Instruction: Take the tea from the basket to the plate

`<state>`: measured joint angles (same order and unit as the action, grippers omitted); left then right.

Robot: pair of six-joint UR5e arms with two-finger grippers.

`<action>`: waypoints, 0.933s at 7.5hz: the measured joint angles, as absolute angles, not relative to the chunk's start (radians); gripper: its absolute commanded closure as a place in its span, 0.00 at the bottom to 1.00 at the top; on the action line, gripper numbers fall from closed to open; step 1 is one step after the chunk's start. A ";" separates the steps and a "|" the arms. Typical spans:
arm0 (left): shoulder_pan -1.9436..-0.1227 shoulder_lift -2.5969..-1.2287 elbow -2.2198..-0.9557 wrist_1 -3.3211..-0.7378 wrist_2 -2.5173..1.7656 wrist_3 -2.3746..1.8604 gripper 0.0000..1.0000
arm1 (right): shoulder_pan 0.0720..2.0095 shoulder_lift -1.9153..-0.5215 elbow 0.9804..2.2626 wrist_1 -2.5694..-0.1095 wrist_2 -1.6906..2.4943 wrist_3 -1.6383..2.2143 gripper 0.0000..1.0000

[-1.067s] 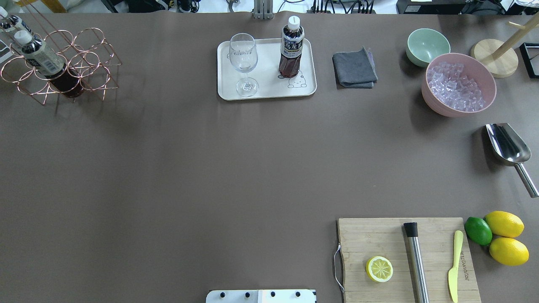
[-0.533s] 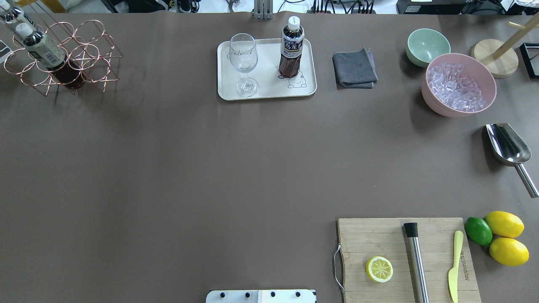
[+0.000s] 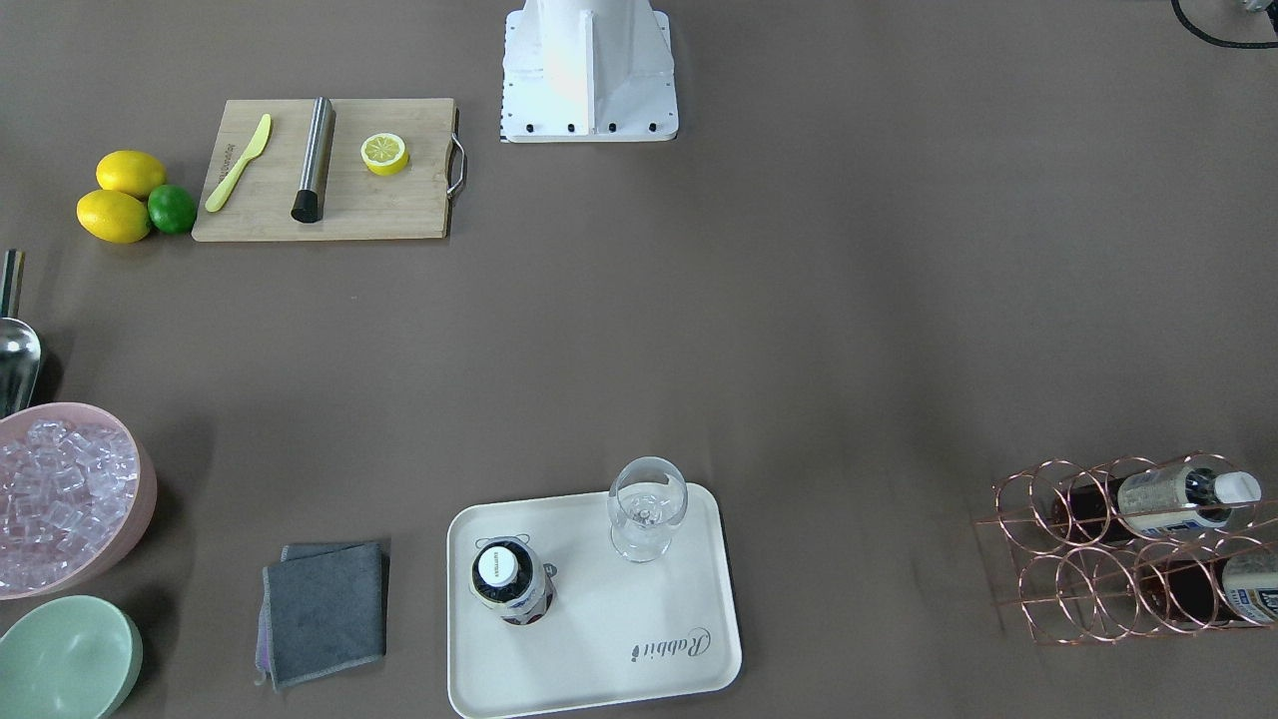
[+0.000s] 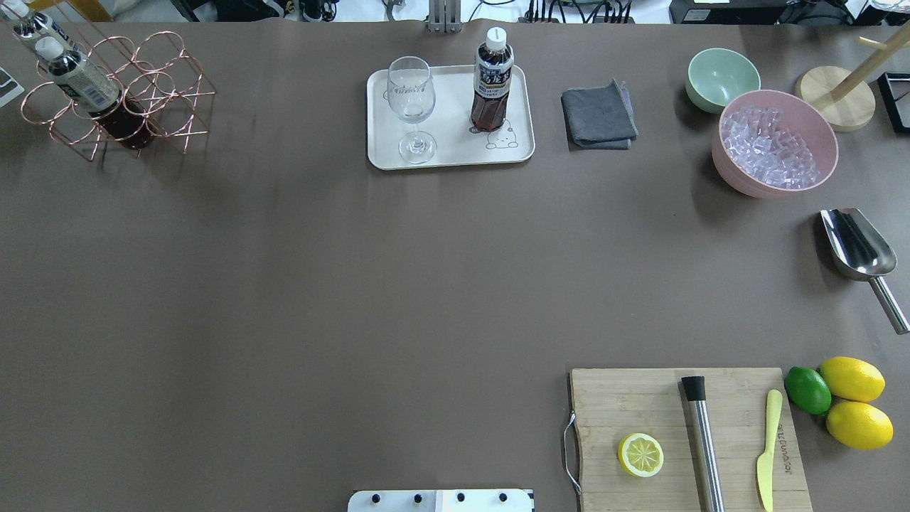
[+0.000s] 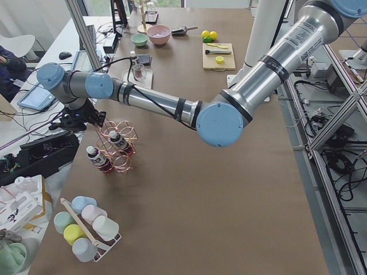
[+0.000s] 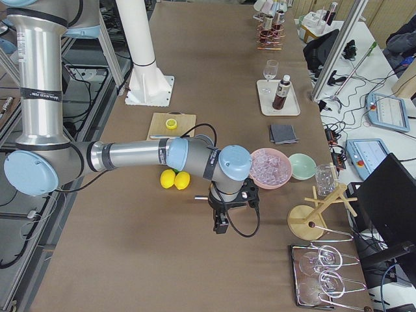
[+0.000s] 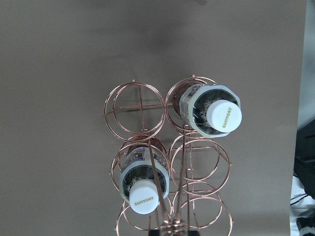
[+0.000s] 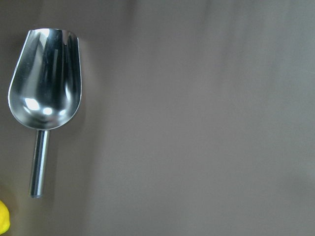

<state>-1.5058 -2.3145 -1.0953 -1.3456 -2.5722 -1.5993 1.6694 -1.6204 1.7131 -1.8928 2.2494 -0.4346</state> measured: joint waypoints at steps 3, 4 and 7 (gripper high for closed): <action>-1.501 -2.313 -1.094 -1.347 -2.572 -1.598 1.00 | 1.685 -1.627 1.655 -1.817 2.255 -0.434 0.00; -1.500 -2.311 -1.095 -1.348 -2.572 -1.599 1.00 | 1.688 -1.627 1.651 -1.812 2.256 -0.434 0.00; -1.493 -2.305 -1.099 -1.350 -2.573 -1.601 1.00 | 1.690 -1.629 1.648 -1.809 2.255 -0.434 0.00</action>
